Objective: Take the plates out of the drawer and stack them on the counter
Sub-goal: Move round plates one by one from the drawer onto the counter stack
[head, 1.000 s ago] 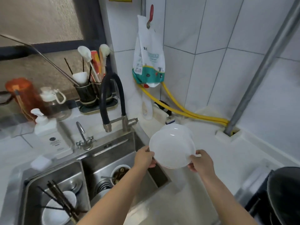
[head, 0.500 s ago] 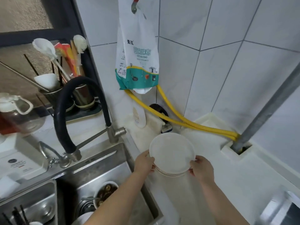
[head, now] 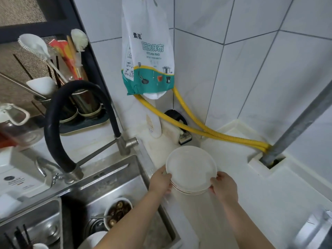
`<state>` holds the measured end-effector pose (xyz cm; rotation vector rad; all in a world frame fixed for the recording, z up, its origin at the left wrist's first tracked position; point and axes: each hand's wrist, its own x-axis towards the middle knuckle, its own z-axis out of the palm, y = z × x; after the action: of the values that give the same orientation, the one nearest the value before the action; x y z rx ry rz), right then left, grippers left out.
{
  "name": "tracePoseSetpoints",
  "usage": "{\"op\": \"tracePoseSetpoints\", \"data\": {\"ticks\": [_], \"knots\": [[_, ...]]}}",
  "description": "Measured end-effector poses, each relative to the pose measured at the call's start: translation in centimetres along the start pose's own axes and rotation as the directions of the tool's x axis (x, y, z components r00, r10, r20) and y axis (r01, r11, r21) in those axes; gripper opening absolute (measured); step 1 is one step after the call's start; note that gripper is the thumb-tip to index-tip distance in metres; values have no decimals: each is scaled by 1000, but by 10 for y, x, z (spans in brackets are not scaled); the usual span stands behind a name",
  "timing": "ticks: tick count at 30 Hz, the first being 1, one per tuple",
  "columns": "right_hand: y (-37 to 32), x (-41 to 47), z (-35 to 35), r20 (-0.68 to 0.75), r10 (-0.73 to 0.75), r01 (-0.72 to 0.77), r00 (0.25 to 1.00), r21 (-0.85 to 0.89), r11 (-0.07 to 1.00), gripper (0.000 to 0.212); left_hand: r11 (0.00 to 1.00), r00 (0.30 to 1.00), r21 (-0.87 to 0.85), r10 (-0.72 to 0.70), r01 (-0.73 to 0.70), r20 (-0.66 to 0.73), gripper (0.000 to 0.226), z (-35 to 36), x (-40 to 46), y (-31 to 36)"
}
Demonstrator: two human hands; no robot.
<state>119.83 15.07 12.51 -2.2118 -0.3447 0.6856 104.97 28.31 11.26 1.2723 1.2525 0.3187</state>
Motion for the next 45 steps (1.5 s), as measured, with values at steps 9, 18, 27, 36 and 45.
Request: {"op": "tracePoseSetpoints", "data": {"ticks": [9,18,27,36,45], "knots": [[6,-13,8,-4,-79,79,997,-34,996,12,941,996,325,91,-92,17,49,-11,-21,-12],[23,-90,27,132,-137,174,982,-327,929,31,747,979,638,191,-190,69,45,-66,-93,-58],[45,-213,52,220,-254,327,942,-432,840,42,592,967,777,243,-213,80,46,-128,-195,-119],[84,-331,85,336,-385,511,859,-535,673,45,584,973,797,228,-155,22,42,-175,-293,-202],[113,-408,113,556,-455,719,695,-538,440,39,692,986,721,102,24,-130,40,-204,-368,-271]]}}
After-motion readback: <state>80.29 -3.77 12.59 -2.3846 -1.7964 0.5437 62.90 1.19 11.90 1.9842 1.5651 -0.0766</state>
